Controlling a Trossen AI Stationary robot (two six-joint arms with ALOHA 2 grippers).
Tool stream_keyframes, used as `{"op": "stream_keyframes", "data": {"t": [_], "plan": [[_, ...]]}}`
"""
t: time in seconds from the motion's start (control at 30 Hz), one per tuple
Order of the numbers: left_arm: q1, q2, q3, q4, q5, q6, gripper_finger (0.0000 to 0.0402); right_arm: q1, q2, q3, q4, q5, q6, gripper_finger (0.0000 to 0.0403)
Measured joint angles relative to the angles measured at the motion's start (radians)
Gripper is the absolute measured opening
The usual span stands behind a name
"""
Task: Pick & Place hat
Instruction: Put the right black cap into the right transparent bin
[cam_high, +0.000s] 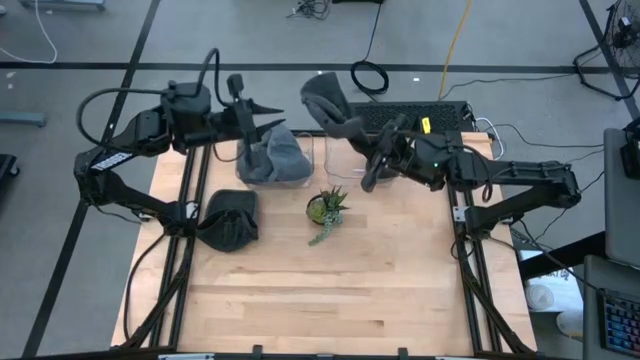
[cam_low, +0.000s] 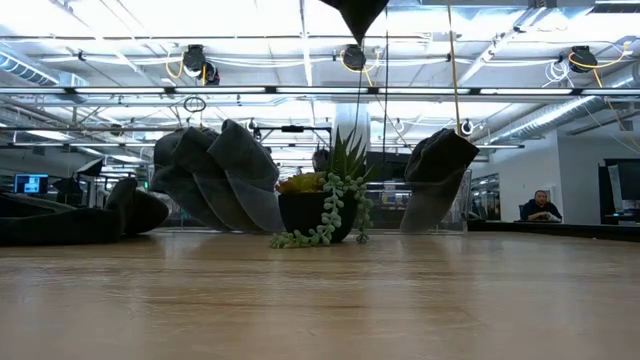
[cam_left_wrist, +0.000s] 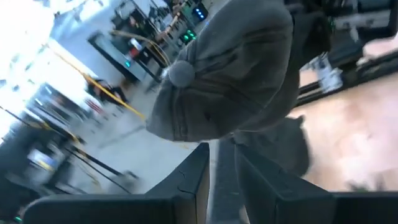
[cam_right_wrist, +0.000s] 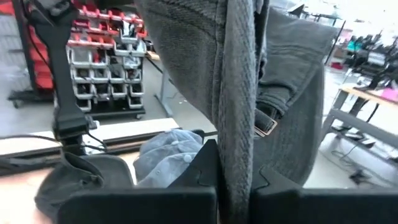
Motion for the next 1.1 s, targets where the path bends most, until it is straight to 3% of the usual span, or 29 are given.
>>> {"op": "stream_keyframes", "data": {"t": [0.2, 0.37, 0.63, 0.8, 1.1], "plan": [[-0.001, 0.000, 0.000, -0.002, -0.026, 0.170, 0.0086, -0.013, 0.000, 0.000, 0.003, -0.031, 0.038, 0.0000], [0.000, 0.000, 0.000, -0.036, -0.041, 0.261, 0.0086, -0.013, 0.000, 0.000, 0.072, -0.122, 0.084, 0.0000], [0.000, 0.000, 0.000, -0.089, -0.021, 0.252, 0.0086, -0.004, 0.000, 0.000, 0.292, -0.266, 0.082, 0.0000], [-0.001, 0.000, 0.000, -0.044, -0.020, 0.108, 0.0086, -0.003, 0.000, 0.000, 0.405, -0.403, 0.087, 0.0000], [-0.008, 0.001, 0.000, 0.163, 0.045, -0.439, 0.0086, -0.003, 0.000, 0.000, 0.481, -0.591, 0.101, 0.0000]]}}
